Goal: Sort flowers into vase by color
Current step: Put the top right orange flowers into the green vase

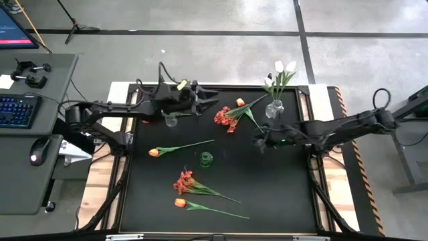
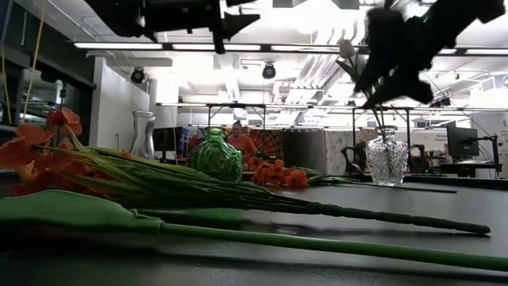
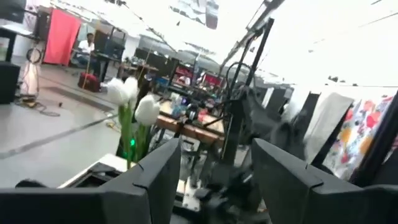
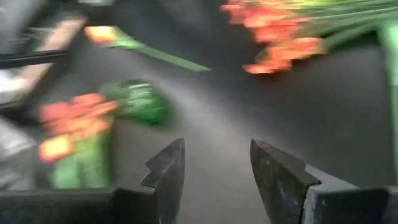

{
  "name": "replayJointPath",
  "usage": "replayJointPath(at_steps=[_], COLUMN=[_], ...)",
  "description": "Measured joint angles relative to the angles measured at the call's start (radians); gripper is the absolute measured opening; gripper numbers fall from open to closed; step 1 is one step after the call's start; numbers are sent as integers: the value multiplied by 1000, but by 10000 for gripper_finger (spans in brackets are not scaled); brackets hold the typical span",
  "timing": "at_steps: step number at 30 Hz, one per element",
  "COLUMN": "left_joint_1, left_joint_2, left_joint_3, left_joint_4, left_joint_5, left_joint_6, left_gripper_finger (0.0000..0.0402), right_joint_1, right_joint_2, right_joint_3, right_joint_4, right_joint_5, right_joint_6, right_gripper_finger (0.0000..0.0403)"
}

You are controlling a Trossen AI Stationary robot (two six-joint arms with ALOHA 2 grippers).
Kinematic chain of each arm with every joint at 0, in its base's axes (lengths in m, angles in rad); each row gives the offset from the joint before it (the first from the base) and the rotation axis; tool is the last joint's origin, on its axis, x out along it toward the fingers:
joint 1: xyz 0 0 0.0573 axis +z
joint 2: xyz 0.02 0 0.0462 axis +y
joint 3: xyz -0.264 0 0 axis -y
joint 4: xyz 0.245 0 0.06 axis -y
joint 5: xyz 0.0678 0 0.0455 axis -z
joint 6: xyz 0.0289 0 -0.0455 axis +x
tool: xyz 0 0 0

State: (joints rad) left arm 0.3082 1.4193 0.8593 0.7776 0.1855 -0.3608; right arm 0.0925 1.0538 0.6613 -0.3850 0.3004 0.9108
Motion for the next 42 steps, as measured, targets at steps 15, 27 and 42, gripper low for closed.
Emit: replayJointPath(at_steps=[15, 27, 42], left_joint_1=[86, 282, 264], left_joint_2=[-184, -325, -354], left_joint_3=[61, 61, -13], left_joint_4=[-25, -417, -548], left_joint_5=[-32, 287, 420], left_joint_6=[-49, -59, -4], left_gripper_finger=[183, 183, 184], right_joint_1=[-91, -72, -243], right_joint_2=[294, 308, 620], right_joint_3=[0, 0, 0], right_joint_4=[176, 288, 719], right_joint_5=[-274, -13, 328], right_joint_6=[-100, 431, 847], right_gripper_finger=[172, 172, 172])
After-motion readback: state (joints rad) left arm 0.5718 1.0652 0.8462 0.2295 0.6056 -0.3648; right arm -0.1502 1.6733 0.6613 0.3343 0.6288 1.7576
